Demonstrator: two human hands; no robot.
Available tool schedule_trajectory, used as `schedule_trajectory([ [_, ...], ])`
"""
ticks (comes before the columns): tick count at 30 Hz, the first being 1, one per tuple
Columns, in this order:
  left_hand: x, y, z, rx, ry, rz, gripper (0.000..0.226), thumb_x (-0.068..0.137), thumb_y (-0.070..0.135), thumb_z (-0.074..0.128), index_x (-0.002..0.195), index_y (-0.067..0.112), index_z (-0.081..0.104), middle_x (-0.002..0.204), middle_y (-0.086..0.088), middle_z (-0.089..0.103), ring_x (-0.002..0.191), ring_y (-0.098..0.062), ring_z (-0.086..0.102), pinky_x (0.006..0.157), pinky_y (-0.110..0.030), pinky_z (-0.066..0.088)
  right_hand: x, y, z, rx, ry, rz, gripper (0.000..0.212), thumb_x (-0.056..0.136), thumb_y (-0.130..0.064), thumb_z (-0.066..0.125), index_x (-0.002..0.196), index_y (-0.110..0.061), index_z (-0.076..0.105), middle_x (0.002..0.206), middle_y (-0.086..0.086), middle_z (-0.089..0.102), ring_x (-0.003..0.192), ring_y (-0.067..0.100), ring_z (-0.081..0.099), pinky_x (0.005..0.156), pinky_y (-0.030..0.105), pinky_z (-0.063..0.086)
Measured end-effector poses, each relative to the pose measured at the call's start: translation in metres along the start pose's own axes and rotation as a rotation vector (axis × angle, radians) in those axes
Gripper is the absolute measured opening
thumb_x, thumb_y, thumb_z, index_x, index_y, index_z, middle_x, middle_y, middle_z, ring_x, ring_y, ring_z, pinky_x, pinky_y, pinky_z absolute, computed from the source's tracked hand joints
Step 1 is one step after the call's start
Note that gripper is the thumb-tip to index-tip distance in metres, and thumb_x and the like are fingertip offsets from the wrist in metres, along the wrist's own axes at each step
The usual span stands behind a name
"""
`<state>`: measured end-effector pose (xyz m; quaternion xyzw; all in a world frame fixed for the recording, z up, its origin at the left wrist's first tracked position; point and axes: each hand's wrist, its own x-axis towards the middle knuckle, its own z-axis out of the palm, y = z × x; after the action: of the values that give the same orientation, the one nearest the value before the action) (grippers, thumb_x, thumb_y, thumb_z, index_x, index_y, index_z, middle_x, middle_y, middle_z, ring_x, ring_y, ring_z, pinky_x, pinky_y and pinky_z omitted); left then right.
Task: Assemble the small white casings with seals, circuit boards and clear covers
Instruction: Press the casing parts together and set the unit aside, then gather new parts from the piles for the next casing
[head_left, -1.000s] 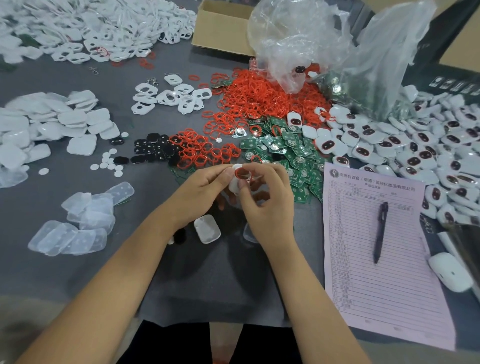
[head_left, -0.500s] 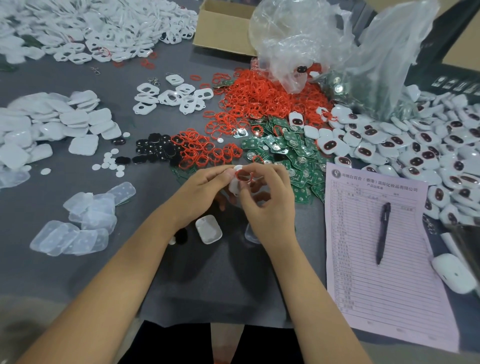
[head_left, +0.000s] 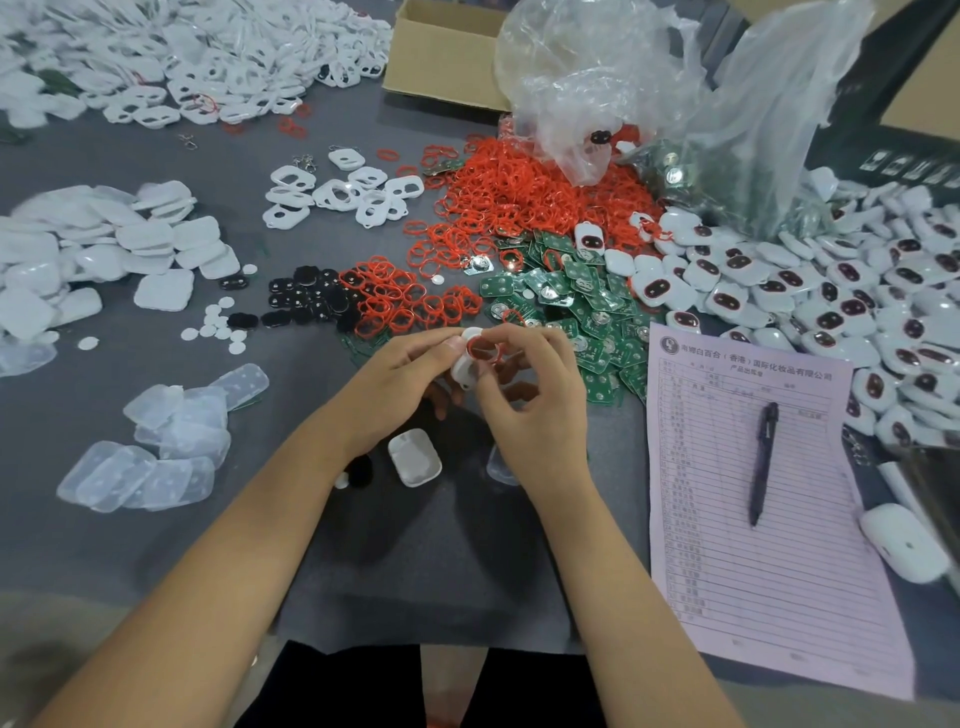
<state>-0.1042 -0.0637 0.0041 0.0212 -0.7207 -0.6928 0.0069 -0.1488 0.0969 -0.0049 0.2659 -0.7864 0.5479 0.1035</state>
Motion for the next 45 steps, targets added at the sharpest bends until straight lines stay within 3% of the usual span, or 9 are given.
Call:
schedule_trajectory([
  [7, 0.002, -0.005, -0.004, -0.010, -0.015, 0.007, 0.032, 0.111, 0.034, 0.042, 0.111, 0.036, 0.074, 0.094, -0.002, 0.067, 0.079, -0.019, 0.060, 0.065, -0.029, 0.052, 0.001, 0.003, 0.000, 0.027, 0.009, -0.015, 0.026, 0.089, 0.000, 0.074, 0.110, -0.016, 0.076, 0.105, 0.002, 0.058, 0.089, 0.015, 0.064, 0.076, 0.026, 0.053],
  [12, 0.003, -0.008, -0.005, 0.002, -0.024, 0.007, 0.032, 0.110, 0.039, 0.043, 0.109, 0.036, 0.074, 0.093, 0.001, 0.067, 0.079, -0.019, 0.061, 0.066, -0.030, 0.052, 0.002, 0.004, 0.001, 0.011, 0.036, -0.038, 0.026, 0.088, 0.000, 0.077, 0.109, -0.016, 0.078, 0.101, 0.002, 0.058, 0.085, 0.013, 0.063, 0.078, 0.016, 0.047],
  [19, 0.001, -0.004, -0.003, 0.087, 0.022, 0.037, 0.026, 0.109, 0.035, 0.051, 0.120, 0.030, 0.074, 0.091, 0.004, 0.070, 0.073, -0.018, 0.065, 0.064, -0.029, 0.055, 0.002, 0.005, 0.001, 0.015, 0.037, -0.056, 0.029, 0.088, 0.000, 0.078, 0.114, -0.014, 0.078, 0.101, -0.001, 0.058, 0.086, 0.004, 0.060, 0.074, 0.011, 0.044],
  [22, 0.002, -0.005, -0.002, 0.123, 0.050, 0.059, 0.025, 0.110, 0.032, 0.051, 0.119, 0.028, 0.074, 0.094, -0.005, 0.071, 0.069, -0.017, 0.066, 0.062, -0.028, 0.056, 0.001, 0.006, 0.002, -0.004, 0.033, -0.078, 0.030, 0.090, -0.001, 0.076, 0.119, -0.011, 0.077, 0.102, 0.001, 0.059, 0.083, 0.005, 0.059, 0.071, 0.015, 0.047],
  [25, 0.003, -0.005, -0.003, 0.082, 0.039, 0.040, 0.027, 0.110, 0.032, 0.049, 0.117, 0.027, 0.075, 0.095, -0.011, 0.069, 0.073, -0.019, 0.065, 0.063, -0.031, 0.055, 0.002, 0.006, 0.002, -0.023, 0.056, -0.066, 0.028, 0.091, -0.002, 0.076, 0.118, -0.010, 0.077, 0.103, 0.004, 0.062, 0.082, 0.010, 0.060, 0.073, 0.019, 0.049],
  [29, 0.002, -0.006, -0.003, -0.010, 0.001, 0.006, 0.034, 0.111, 0.030, 0.042, 0.107, 0.027, 0.076, 0.093, -0.004, 0.069, 0.077, -0.019, 0.062, 0.064, -0.030, 0.052, 0.001, 0.004, 0.001, -0.052, 0.074, -0.051, 0.026, 0.092, -0.004, 0.075, 0.117, -0.011, 0.076, 0.103, 0.002, 0.062, 0.089, 0.009, 0.061, 0.079, 0.016, 0.047],
  [35, 0.003, -0.008, -0.004, -0.009, 0.018, 0.011, 0.033, 0.111, 0.030, 0.043, 0.114, 0.020, 0.074, 0.094, -0.003, 0.070, 0.076, -0.018, 0.064, 0.062, -0.029, 0.053, 0.000, 0.003, 0.002, -0.078, 0.046, -0.028, 0.021, 0.097, -0.007, 0.070, 0.118, -0.009, 0.073, 0.107, 0.003, 0.060, 0.092, 0.010, 0.061, 0.082, 0.019, 0.048],
  [41, 0.005, -0.009, -0.003, -0.072, 0.043, 0.026, 0.032, 0.108, 0.033, 0.044, 0.116, 0.034, 0.075, 0.090, 0.001, 0.070, 0.074, -0.017, 0.065, 0.059, -0.027, 0.053, 0.001, 0.001, 0.000, -0.068, 0.098, 0.031, 0.020, 0.099, -0.008, 0.066, 0.118, -0.011, 0.072, 0.107, 0.004, 0.060, 0.091, 0.006, 0.058, 0.085, 0.014, 0.045],
  [45, 0.005, -0.012, -0.004, -0.037, 0.047, 0.044, 0.024, 0.106, 0.035, 0.050, 0.115, 0.028, 0.071, 0.094, -0.002, 0.073, 0.076, -0.021, 0.071, 0.061, -0.029, 0.056, 0.000, 0.000, 0.001, -0.101, 0.055, -0.014, 0.021, 0.099, -0.009, 0.067, 0.119, -0.009, 0.072, 0.109, 0.004, 0.059, 0.092, 0.015, 0.060, 0.081, 0.022, 0.049],
])
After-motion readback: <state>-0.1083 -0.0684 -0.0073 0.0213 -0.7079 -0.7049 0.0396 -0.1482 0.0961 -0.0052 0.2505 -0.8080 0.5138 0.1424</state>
